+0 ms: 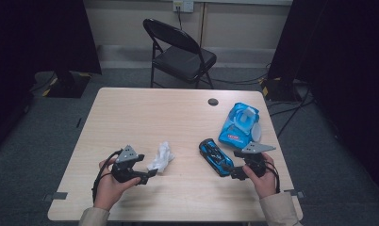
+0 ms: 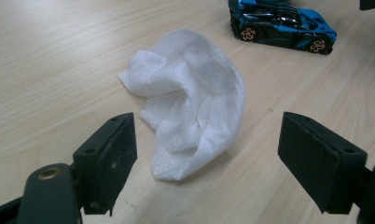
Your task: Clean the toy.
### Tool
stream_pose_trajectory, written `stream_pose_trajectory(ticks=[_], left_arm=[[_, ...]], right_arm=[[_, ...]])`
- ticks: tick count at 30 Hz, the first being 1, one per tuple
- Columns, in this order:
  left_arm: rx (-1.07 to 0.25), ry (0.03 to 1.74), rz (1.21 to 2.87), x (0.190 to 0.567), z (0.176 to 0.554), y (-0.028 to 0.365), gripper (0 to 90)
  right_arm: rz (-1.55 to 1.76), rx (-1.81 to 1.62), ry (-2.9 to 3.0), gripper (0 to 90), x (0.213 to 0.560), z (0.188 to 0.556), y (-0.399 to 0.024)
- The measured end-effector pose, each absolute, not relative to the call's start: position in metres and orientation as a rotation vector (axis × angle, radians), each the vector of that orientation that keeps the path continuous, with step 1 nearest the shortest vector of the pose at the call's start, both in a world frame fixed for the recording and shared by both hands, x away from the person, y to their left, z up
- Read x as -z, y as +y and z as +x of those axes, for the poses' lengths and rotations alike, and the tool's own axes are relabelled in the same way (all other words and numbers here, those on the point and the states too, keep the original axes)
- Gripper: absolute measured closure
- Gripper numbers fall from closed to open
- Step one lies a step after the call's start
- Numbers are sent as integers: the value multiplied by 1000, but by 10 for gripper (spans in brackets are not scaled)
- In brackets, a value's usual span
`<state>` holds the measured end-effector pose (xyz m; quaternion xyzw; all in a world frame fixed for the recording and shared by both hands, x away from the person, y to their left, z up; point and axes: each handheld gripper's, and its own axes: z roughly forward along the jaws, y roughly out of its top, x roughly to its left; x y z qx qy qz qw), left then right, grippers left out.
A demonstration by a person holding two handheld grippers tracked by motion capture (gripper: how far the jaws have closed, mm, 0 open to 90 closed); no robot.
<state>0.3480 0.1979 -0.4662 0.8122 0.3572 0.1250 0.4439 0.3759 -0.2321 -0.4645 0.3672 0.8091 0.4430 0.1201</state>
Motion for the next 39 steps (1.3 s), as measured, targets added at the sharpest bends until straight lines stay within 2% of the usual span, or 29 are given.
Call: stream_pose_trajectory(ticks=[17,39], left_arm=[[-285,920,2018,484,326,216,180],[-276,959,2028,498,310,244,177]], right_arm=[[1103,-1281,2379,174,481,353,-254],[1138,-1214,2410,178,501,343,-271]])
